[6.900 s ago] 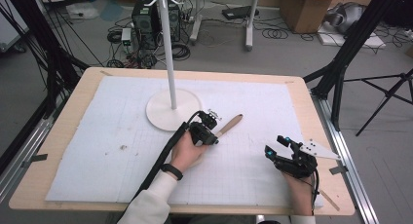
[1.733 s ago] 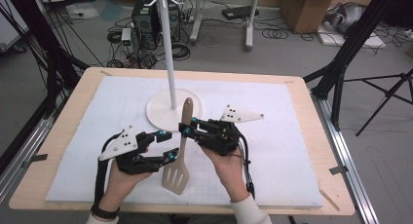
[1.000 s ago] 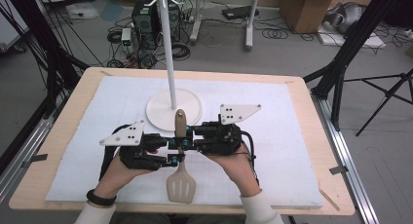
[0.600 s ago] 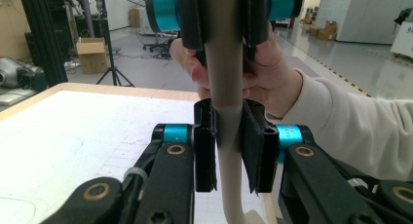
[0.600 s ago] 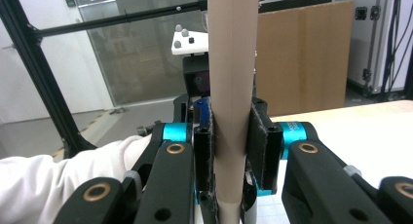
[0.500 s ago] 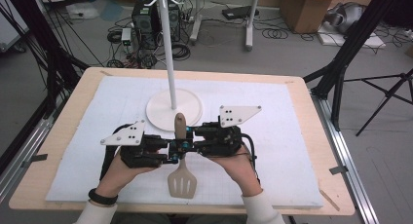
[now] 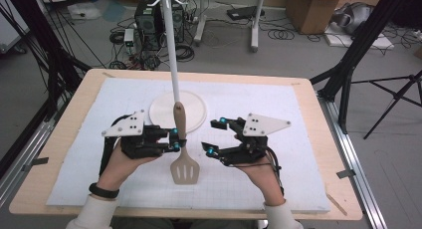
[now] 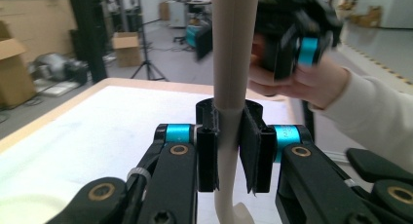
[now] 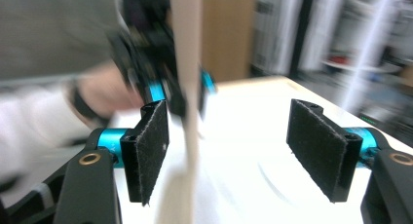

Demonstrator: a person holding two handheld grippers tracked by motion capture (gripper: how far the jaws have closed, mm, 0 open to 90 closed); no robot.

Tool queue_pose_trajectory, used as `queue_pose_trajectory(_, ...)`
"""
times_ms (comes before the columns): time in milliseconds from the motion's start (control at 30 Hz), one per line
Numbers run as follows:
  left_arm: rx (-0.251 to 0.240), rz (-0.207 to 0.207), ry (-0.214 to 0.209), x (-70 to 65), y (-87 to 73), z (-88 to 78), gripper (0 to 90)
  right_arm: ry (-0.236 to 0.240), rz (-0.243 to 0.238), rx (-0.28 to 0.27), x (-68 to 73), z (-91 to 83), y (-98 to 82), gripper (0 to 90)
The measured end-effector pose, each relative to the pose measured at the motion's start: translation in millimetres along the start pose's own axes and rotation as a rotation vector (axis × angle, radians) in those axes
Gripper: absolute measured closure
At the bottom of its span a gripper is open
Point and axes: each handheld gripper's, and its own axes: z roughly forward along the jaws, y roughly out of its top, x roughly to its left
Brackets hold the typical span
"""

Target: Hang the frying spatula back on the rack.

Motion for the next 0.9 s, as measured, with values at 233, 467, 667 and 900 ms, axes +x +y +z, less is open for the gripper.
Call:
queue_pose_trajectory(233, 0.005, -0.003, 0.090, 23.5, 22.4, -5.5, 78.1, -0.278, -0.015, 0.084, -8.7, -32.2, -41.8, 30.2)
queue_pose_trajectory(467, 0.008, -0.019, 0.140, 46.3, 45.6, -10.7, 78.1, -0.335, 0.088, 0.062, -23.9, -52.5, -73.3, 26.9)
queue_pose_trajectory(667, 0.014, -0.022, 0.166, 65.7, 64.4, -12.3, 78.1, -0.292, 0.111, 0.070, -30.4, -61.6, -86.3, 26.3)
queue_pose_trajectory(900, 0.012, -0.026, 0.182, 86.2, 84.1, -13.6, 78.1, -0.201, 0.100, 0.103, -34.1, -63.0, -92.4, 26.3)
